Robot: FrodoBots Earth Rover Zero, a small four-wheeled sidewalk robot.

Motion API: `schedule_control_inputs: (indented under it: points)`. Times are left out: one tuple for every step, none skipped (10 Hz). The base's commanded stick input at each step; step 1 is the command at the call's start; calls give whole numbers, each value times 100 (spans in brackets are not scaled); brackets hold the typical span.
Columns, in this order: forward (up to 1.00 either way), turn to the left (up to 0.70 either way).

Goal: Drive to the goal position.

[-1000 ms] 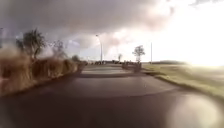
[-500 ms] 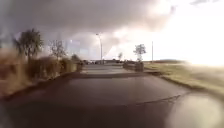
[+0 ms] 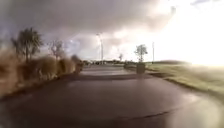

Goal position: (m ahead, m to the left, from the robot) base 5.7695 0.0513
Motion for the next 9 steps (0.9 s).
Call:
schedule_control_inputs:
  points:
    - [70,14]
    - [70,14]
    - [70,14]
    - [70,14]
    - [70,14]
    - [70,14]
    - [70,14]
    - [70,14]
    - [70,14]
